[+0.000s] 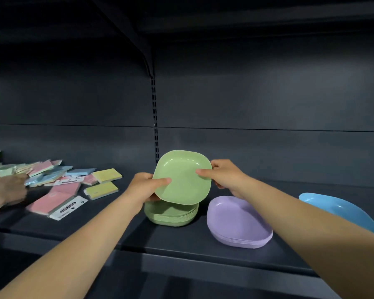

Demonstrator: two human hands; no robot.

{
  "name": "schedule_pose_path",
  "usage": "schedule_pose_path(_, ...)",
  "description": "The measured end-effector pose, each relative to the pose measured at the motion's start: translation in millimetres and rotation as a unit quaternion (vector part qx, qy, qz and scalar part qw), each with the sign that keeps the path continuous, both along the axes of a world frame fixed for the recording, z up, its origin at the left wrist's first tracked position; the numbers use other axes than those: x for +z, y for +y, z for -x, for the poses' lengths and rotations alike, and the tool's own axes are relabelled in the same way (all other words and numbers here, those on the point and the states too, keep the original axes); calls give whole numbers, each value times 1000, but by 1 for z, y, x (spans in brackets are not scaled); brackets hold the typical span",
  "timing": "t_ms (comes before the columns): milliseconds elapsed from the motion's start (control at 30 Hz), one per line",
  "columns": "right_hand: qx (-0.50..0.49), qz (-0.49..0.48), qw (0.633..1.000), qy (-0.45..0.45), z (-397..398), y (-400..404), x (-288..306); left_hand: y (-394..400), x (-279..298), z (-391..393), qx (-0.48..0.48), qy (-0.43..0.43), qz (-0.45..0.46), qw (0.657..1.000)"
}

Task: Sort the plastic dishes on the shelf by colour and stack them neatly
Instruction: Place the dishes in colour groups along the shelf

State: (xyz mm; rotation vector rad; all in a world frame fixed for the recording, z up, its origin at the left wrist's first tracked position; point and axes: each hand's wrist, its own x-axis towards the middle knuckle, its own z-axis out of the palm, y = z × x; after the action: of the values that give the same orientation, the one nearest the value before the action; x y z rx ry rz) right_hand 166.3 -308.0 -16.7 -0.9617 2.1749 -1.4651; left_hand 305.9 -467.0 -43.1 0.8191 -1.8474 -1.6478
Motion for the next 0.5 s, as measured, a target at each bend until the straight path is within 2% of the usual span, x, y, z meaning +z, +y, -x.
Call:
schedule_pose_path(200, -13, -38, 999, -3, -8, -39, -17, -18, -9, -12, 32, -59, 47, 997)
schedule_pose_path(500, -59, -96, 994, 2, 1, -62, -30, -28, -37, 1, 41, -96, 39, 994)
